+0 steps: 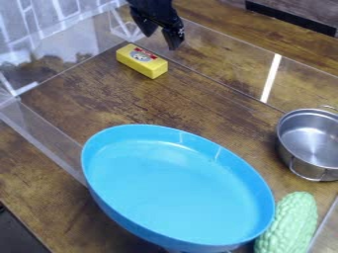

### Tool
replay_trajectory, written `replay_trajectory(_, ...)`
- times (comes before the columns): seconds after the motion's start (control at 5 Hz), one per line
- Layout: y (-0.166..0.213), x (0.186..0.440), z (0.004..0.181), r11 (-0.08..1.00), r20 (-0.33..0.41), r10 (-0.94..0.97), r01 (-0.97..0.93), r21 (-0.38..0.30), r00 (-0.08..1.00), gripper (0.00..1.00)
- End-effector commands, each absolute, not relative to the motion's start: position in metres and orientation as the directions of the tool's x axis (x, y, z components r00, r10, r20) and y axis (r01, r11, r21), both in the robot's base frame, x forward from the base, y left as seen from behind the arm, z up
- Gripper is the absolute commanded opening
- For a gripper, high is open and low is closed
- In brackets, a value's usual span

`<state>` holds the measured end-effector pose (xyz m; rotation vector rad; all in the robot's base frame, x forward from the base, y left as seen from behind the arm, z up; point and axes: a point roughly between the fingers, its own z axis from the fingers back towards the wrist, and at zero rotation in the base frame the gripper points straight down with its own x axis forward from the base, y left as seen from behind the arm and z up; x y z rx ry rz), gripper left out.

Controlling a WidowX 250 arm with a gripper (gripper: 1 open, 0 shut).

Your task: Remove the yellow brick from inside the blue tray and put it on the table

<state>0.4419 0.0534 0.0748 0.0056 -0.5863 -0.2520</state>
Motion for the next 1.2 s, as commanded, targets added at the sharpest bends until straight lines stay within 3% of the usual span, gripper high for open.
replay_trajectory(0.0,0.051,0.451,0.104,0.968,0.612,-0.243,0.229,0.103,0.752,1.00)
replay_trajectory(1.0,0.040,0.447,0.090,0.968,0.607,-0.234,0.238,0.076,0.760,1.00)
